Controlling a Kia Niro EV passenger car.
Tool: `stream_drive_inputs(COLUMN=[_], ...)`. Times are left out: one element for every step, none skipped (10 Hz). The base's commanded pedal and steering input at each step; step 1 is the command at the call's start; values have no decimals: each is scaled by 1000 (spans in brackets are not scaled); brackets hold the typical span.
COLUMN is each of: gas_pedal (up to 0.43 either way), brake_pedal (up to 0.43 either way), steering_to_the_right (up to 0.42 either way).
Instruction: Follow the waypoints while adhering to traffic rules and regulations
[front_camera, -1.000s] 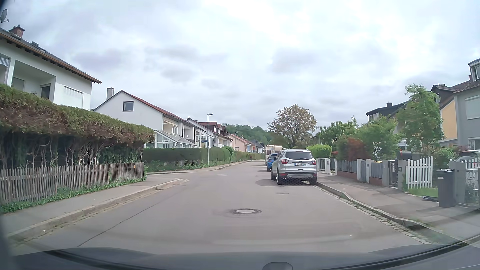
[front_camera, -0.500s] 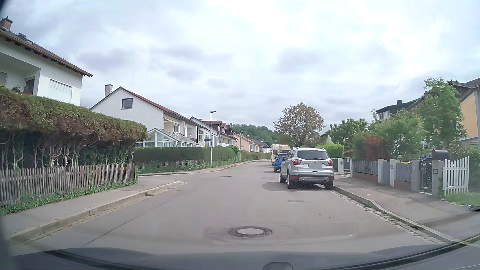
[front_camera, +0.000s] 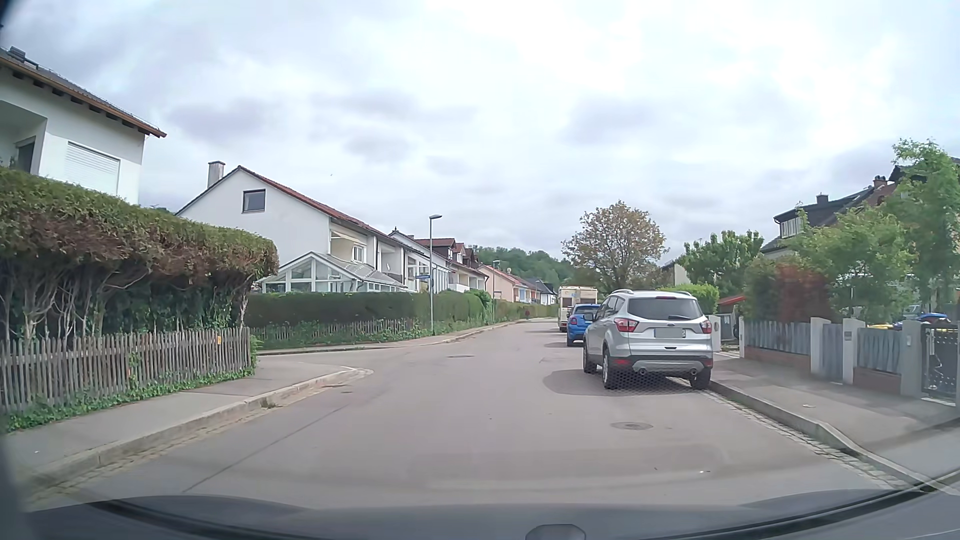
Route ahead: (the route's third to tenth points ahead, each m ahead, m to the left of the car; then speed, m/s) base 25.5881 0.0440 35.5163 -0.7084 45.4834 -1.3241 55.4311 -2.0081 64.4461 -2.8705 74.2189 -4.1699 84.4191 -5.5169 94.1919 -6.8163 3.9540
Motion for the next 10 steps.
stream_drive_inputs(gas_pedal=[0,0,0,0,0,8,8,8,8,59], brake_pedal=[6,12,30,30,6,0,0,0,0,0], steering_to_the_right=[-25,-23,-24,-24,-24,-25,-24,-24,-21,-15])
